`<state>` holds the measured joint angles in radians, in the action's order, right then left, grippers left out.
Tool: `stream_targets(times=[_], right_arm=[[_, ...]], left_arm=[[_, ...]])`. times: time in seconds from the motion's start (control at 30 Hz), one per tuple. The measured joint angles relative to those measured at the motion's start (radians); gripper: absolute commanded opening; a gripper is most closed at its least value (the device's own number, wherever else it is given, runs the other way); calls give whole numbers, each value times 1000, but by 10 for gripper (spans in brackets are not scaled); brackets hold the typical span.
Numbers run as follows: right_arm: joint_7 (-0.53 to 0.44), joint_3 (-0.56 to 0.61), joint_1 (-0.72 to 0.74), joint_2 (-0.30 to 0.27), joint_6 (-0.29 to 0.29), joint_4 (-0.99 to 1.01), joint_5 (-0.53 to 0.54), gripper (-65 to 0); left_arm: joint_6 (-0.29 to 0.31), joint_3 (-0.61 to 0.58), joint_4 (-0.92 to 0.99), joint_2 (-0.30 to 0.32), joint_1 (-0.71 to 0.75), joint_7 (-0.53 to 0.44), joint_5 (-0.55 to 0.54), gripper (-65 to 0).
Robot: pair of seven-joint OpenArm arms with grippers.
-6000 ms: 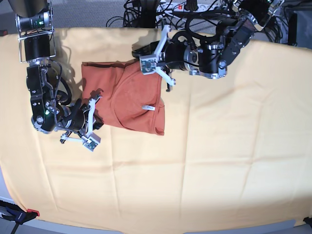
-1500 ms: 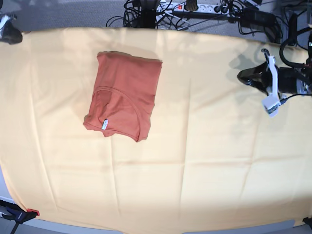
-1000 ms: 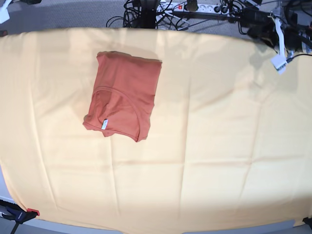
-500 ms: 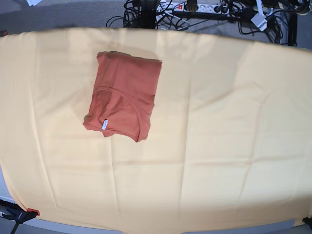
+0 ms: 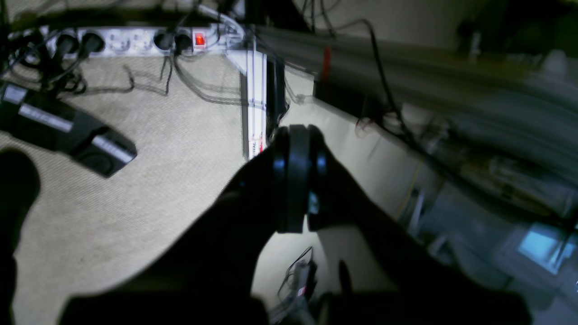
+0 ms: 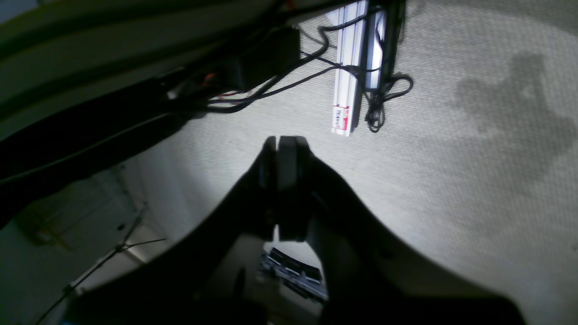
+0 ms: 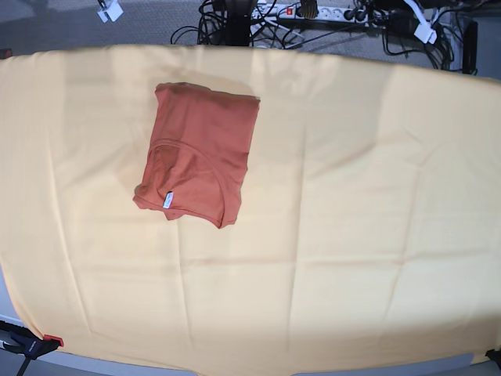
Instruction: Fold the T-shirt properly
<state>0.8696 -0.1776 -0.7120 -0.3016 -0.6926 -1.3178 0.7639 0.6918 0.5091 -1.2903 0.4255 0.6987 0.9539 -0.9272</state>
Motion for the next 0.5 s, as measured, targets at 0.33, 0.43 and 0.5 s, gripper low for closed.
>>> stream_targets(times=[0.33,0.43,0.5], right_arm=[[-315,193,190,3,3,293,-304,-650],[-410,240,229,4,98,351,-397,-650],[-496,261,246,10,162,381,-465,-650]], left_arm=[[-3,-153,414,-60,-244,-376,342,-650],[-56,-261,490,-80,-278,-515,469,-650],[-154,-333,522,-93,-292,-598,511,-650]])
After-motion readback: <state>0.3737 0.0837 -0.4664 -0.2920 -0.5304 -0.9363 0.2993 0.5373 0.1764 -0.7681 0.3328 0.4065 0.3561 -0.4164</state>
